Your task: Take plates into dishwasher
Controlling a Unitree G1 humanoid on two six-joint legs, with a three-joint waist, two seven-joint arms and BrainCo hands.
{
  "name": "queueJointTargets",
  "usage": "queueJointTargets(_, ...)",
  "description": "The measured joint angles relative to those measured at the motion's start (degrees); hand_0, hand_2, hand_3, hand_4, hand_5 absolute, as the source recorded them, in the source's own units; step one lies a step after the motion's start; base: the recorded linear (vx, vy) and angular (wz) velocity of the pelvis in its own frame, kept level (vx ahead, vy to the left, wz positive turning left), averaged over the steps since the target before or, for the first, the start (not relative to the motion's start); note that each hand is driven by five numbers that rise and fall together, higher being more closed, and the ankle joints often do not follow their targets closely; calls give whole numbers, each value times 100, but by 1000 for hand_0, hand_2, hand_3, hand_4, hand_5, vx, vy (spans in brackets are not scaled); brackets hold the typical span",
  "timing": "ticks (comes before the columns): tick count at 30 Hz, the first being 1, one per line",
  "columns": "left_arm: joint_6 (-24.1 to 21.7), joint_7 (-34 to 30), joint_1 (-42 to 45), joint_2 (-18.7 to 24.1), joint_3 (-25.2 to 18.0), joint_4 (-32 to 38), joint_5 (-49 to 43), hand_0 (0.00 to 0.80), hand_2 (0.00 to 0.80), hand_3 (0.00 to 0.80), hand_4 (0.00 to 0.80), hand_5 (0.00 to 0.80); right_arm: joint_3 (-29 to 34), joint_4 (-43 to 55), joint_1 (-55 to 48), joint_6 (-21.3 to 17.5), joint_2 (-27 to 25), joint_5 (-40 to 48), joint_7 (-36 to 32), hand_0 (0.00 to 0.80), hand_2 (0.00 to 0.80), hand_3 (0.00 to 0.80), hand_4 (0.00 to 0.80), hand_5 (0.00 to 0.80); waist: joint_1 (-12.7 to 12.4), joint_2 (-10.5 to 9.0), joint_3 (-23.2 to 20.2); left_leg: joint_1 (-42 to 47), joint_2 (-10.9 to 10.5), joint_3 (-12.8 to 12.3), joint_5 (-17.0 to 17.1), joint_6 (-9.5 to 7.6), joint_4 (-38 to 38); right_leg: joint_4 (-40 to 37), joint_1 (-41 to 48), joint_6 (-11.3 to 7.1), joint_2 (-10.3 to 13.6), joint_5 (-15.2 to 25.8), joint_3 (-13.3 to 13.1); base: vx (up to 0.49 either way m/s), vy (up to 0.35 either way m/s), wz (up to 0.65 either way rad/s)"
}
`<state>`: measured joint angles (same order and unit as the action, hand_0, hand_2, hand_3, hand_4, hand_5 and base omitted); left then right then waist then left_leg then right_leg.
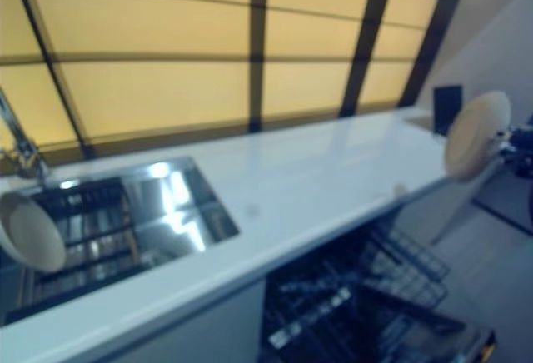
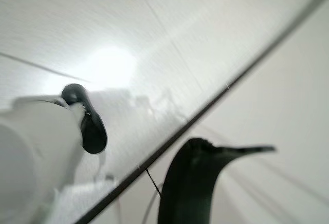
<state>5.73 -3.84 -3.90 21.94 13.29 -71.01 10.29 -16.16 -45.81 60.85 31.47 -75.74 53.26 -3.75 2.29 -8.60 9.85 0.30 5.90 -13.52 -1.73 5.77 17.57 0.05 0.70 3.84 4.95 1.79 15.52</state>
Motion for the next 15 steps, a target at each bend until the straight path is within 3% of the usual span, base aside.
queueJointTargets(1, -4, -24, 16, -44, -1, 1, 0, 0, 0, 0, 0, 0, 13, 77, -54, 50, -90, -101, -119, 800, 800, 800, 800, 800, 91, 75, -85, 88, -101, 223, -172, 25, -16, 9, -35, -96, -4, 9, 58, -92, 233, -2)
queueJointTargets(2, -8, -25, -4, -77, 5, 8, 0, 0, 0, 0, 0, 0, 163, 54, -257, 61, -162, -205, -238, 800, 800, 800, 800, 800, 252, 206, -182, 258, -106, 430, -234, 16, -584, 19, -104, -154, -92, 37, 56, -103, 189, 13)
queueJointTargets(4, -4, -28, -114, -90, 21, 2, -2, 0, 0, 0, 0, 0, 252, 1, -455, 151, -226, -375, -292, 800, 800, 800, 800, 800, 407, 331, -244, 509, -61, 585, -248, -26, -1273, 15, -197, -228, -232, 92, 51, -151, 107, 16)
queueJointTargets(7, -6, -22, -359, -111, 130, -5, -4, 0, 0, 0, 0, 0, 718, 54, -934, 153, -225, -488, -177, 800, 800, 800, 800, 800, 411, 357, -251, 500, -92, 603, -262, -56, -1532, 115, -421, -261, -269, 168, -66, -193, 125, 5)
queueJointTargets(15, -10, -17, -204, -98, 118, -12, -1, 0, 0, 0, 0, 0, 697, 55, -1052, 145, -201, -915, -774, 800, 800, 800, 800, 800, 241, 528, -297, 601, -309, 559, -226, -264, -1840, -17, -486, -419, -237, 406, -642, -73, 92, -12)
